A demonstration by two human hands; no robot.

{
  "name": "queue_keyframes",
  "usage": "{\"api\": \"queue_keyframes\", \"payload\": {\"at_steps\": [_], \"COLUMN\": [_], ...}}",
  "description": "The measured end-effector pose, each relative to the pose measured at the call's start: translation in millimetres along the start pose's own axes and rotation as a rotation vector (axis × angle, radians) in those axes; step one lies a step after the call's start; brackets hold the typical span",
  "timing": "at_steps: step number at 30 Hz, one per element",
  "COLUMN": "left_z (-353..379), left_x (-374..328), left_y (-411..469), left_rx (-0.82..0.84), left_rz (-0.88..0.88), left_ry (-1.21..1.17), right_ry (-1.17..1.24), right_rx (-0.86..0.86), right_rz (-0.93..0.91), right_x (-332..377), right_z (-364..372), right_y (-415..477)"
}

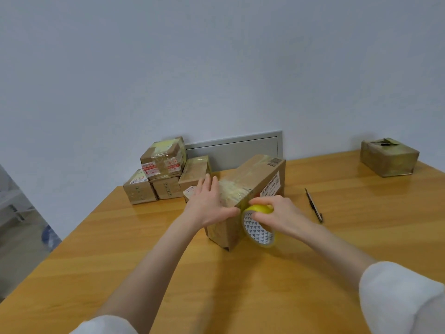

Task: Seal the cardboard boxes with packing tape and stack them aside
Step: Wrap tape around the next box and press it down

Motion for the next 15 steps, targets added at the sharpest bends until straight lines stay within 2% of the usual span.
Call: {"api": "queue_keyframes", "payload": {"at_steps": [2,4,8,12,15], "left_z": [-1,5,13,7,-2], "left_x": [-15,-22,-17,-15,-5], "left_y": [5,9,14,13,15], "left_rx": [-0.032,0.012,0.154,0.214,0.25], "left_rz": [0.117,0.176,0.236,0.257,0.144], "left_ry": [0.169,0.263,0.255,0.111,-0.125], "right_ry": [-0.034,-0.063,-0.087,-0.089,-0.104], "right_rx": [0.0,0.003,0.007,0.013,0.021], "right_rz": [0.009,0.013,0.028,0.031,0.034], "right_x": [-3,-5,-5,-4,-1], "right_z": [-1,-2,0,-1,-1], "right_y": [2,4,10,16,19]}}
Point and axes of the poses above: each hand's wrist, its own y-axis towards the middle knuckle, its own z-axis out of the palm, x = y × z, the point moved 6 cm from there along y, towards the middle knuckle, and after that the axes turned 14 degrees about -z, right-handed, at the moved point
